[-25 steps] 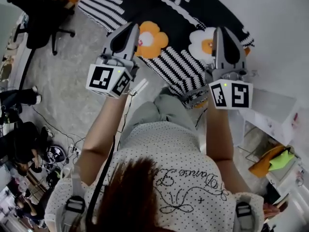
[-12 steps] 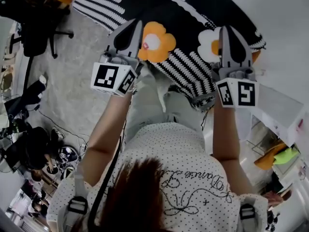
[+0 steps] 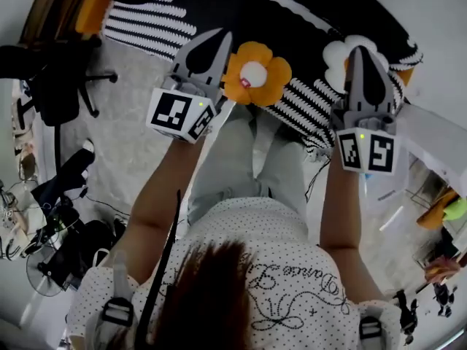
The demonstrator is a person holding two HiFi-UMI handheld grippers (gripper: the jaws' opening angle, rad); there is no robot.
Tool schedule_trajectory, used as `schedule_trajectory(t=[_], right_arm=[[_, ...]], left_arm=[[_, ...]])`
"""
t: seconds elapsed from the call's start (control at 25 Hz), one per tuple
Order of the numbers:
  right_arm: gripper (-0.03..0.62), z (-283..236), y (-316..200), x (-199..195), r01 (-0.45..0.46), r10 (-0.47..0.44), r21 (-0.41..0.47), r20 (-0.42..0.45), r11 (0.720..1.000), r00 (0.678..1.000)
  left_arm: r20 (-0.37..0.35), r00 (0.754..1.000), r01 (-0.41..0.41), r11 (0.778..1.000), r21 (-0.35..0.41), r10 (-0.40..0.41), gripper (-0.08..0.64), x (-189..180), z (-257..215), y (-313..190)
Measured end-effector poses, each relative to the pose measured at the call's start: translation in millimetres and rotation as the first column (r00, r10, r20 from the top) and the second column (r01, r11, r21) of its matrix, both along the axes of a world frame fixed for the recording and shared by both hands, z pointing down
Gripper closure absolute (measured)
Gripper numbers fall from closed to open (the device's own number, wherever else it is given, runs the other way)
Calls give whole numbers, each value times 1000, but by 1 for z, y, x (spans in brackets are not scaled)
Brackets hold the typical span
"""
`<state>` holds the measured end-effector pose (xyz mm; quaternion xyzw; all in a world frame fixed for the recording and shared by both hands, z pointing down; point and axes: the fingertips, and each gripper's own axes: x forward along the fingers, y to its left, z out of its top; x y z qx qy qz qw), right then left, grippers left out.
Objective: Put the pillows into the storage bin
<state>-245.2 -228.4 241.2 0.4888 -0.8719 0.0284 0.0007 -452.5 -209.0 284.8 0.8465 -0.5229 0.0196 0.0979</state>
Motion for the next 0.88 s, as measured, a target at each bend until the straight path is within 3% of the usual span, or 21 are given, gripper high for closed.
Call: schedule_trajectory(t=[0.32,0.64,0.88], right_arm=[[581,89,1,-11,-49,46,-132,-28,990,999],[581,184,6,-23,7,-17,-235,-41,972,999],[581,275,4,-15,-11,-6,-303,-53,953,999]], left_arm=[[-29,1000,-5,997,-81,3,558,-24,78,-21],[-17,997,69,986,-153,-72,558,-41,165,-16],[32,991,130,955,-267,-126,558,-52,259,-13]])
